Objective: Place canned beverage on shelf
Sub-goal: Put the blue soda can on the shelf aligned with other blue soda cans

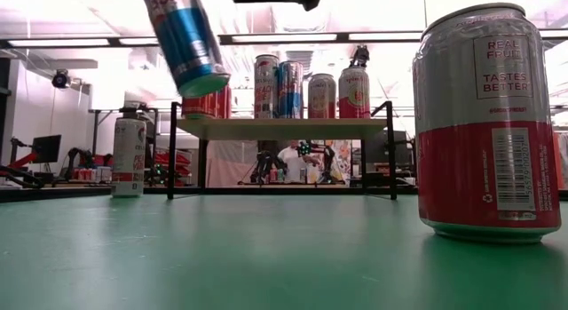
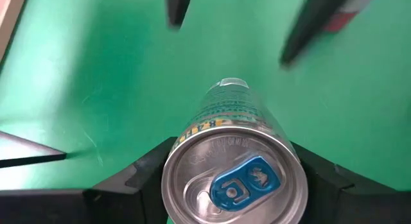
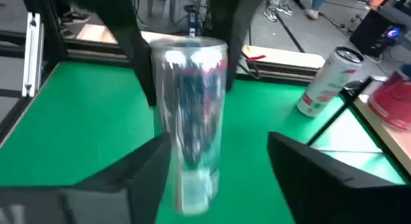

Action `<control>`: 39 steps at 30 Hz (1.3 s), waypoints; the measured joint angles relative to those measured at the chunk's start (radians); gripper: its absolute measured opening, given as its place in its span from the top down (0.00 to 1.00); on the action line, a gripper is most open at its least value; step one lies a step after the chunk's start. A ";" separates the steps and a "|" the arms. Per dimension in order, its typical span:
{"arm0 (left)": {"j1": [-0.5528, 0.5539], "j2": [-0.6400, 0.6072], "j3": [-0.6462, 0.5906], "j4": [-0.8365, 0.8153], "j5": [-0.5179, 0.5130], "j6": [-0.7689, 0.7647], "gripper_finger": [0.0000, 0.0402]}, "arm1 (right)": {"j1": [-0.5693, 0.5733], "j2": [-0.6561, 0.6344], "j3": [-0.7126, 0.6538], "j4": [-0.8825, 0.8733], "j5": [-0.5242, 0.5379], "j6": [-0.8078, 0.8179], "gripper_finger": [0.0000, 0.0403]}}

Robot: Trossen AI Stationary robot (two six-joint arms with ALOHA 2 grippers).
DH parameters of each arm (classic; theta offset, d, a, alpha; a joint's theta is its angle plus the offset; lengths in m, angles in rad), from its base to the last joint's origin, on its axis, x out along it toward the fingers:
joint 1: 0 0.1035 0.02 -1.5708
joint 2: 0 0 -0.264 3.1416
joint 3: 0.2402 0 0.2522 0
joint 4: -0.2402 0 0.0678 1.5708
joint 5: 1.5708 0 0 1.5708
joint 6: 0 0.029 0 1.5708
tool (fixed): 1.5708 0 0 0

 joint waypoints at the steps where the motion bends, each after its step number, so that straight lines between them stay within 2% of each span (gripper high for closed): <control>1: 0.000 0.000 0.001 0.005 -0.001 0.000 0.46 | -0.001 0.012 0.012 0.002 -0.001 0.002 0.33; 7: 0.008 -0.002 0.024 0.011 -0.018 0.006 0.46 | -0.003 0.073 0.074 -0.057 -0.005 0.008 0.16; 13: 0.010 -0.004 0.040 0.034 -0.028 0.048 0.46 | -0.012 0.120 0.111 -0.059 -0.022 0.009 0.12; 19: 0.010 -0.005 0.043 0.051 -0.040 0.083 0.46 | -0.032 0.140 0.127 -0.057 -0.022 0.026 0.22; 24: 0.011 -0.006 0.043 0.044 -0.078 0.096 0.45 | -0.043 0.140 0.127 -0.055 -0.026 0.044 0.41; 26: 0.009 -0.009 0.043 0.044 -0.096 0.117 0.37 | -0.045 0.139 0.128 -0.052 -0.019 0.039 0.48; 29: 0.009 -0.019 0.045 0.058 -0.117 0.180 0.21 | -0.047 0.136 0.128 -0.071 -0.018 0.031 0.48; 32: 0.009 -0.030 0.045 0.054 -0.165 0.227 0.12 | -0.058 0.118 0.127 -0.106 -0.020 0.027 0.48; 39: 0.001 -0.103 0.041 0.048 -0.279 0.301 0.11 | -0.132 0.032 0.093 -0.155 -0.004 0.030 0.48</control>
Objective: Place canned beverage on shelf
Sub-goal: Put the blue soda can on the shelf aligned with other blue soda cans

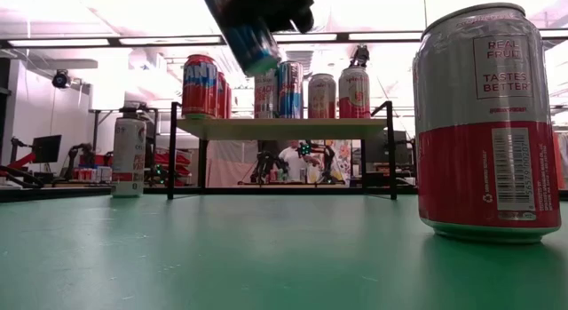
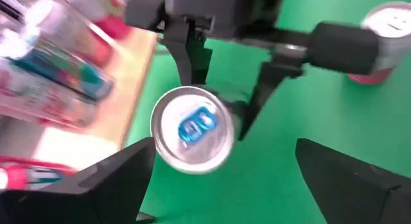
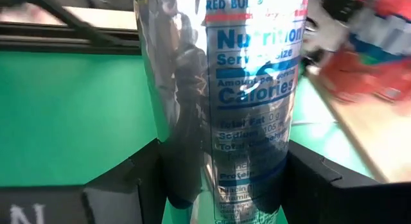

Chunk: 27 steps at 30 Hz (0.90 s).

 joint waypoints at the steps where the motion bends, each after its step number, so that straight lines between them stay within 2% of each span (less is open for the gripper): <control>1: -0.005 -0.012 -0.004 0.001 -0.021 0.009 0.11 | -0.012 -0.008 -0.010 0.000 0.000 0.000 0.48; 5: -0.040 -0.075 -0.053 0.040 -0.099 0.039 0.14 | -0.061 -0.049 -0.060 0.081 -0.002 -0.002 0.48; 7: -0.060 -0.113 -0.102 0.086 -0.107 0.065 0.15 | -0.085 -0.059 -0.095 0.143 -0.014 -0.009 0.48; 12: -0.098 -0.220 -0.267 0.297 -0.106 0.157 0.17 | -0.148 -0.069 -0.184 0.290 -0.030 -0.023 0.48; 16: -0.110 -0.317 -0.447 0.536 -0.099 0.266 0.19 | -0.191 -0.075 -0.248 0.454 -0.049 -0.022 0.48; 21: -0.110 -0.435 -0.690 0.912 -0.045 0.445 0.19 | -0.209 -0.075 -0.327 0.627 -0.044 -0.022 0.48; 24: -0.110 -0.493 -0.822 1.143 -0.042 0.546 0.19 | -0.216 -0.081 -0.379 0.721 0.014 0.003 0.48; 27: -0.110 -0.553 -0.927 1.299 -0.041 0.613 0.19 | -0.222 -0.088 -0.426 0.765 0.106 0.008 0.48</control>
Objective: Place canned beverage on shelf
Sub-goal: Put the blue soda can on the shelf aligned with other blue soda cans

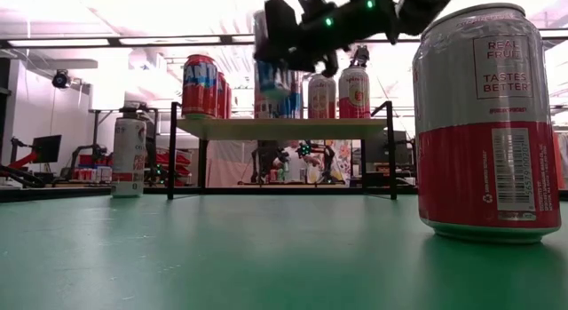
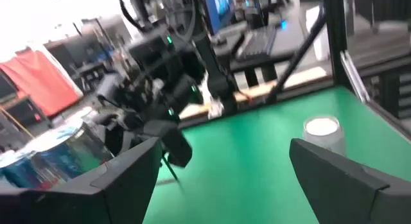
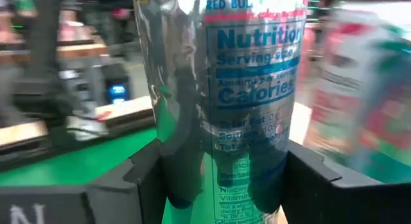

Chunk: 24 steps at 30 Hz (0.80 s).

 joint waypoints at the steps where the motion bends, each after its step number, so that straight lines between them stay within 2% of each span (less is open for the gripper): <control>1: 0.000 -0.023 -0.029 0.032 0.000 0.013 0.19 | -0.003 -0.004 -0.010 0.003 0.023 0.011 0.48; 4: 0.001 -0.087 -0.089 0.080 -0.005 0.035 0.19 | -0.011 -0.022 -0.035 0.014 0.113 0.072 0.48; 8: 0.001 -0.175 -0.112 0.074 -0.065 0.048 0.19 | -0.022 -0.025 -0.049 0.028 0.191 0.114 0.48; 15: 0.002 -0.273 -0.126 0.020 -0.080 0.044 0.19 | -0.048 -0.016 -0.049 0.061 0.194 0.143 0.48; 24: 0.002 -0.324 -0.127 -0.053 -0.083 0.050 0.19 | -0.052 0.023 -0.044 0.072 0.215 0.131 0.48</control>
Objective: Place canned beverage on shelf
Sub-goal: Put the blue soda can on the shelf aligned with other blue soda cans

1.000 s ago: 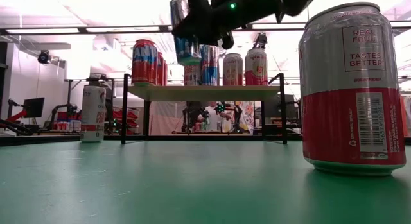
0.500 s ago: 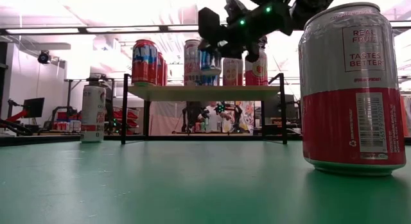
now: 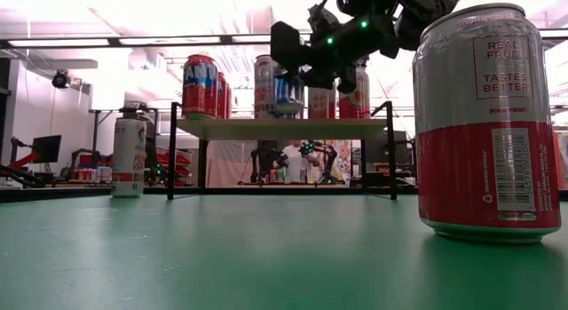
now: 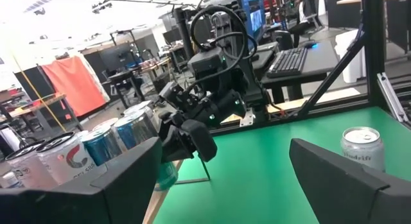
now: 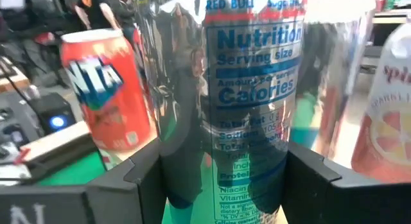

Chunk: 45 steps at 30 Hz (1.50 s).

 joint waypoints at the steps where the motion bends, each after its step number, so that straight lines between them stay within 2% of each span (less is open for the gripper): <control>1: 0.000 0.000 0.000 -0.003 0.000 0.000 0.19 | 0.000 0.007 0.000 0.005 0.004 -0.005 0.48; 13: 0.000 0.002 0.000 -0.017 -0.016 -0.018 0.19 | -0.002 0.037 0.000 0.017 0.062 -0.016 0.47; 24: 0.000 0.034 0.000 -0.017 -0.017 -0.026 0.19 | -0.015 0.040 0.006 0.015 0.067 -0.016 0.45; 35: 0.000 0.034 0.000 -0.017 -0.018 -0.026 0.19 | -0.026 0.042 0.015 0.016 0.067 -0.009 0.32; 45: 0.000 0.034 0.000 -0.017 -0.018 -0.026 0.19 | -0.028 0.042 0.017 0.015 0.073 -0.020 0.30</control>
